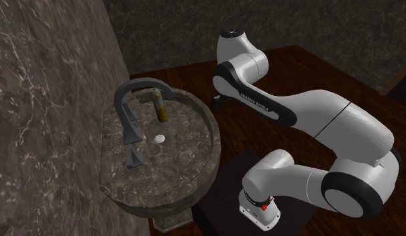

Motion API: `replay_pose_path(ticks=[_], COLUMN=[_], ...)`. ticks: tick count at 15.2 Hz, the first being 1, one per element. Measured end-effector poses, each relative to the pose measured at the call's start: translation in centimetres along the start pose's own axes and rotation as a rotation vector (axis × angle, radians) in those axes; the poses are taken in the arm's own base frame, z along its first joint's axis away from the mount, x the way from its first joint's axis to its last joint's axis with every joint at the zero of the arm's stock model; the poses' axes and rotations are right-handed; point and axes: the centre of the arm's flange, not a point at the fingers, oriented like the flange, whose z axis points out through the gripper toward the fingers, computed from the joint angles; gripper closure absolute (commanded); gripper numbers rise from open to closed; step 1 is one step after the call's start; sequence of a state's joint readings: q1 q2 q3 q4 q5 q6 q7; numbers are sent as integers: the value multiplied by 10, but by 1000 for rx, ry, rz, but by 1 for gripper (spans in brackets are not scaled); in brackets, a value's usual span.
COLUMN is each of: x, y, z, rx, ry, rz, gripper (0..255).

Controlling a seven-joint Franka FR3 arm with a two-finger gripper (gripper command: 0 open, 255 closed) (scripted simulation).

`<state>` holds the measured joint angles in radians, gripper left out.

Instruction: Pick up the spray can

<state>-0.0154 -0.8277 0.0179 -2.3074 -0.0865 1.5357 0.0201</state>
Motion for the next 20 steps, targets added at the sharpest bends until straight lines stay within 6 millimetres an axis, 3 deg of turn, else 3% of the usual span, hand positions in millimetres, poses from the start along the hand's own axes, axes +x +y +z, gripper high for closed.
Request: replay_pose_path(ticks=[3, 13, 20], x=[13, 139, 218], y=[-5, -42, -94], z=[-2, -8, -10], rx=[4, 37, 61], ry=[-2, -21, -35], rz=[-31, -282, -463], gripper=[0, 0, 0])
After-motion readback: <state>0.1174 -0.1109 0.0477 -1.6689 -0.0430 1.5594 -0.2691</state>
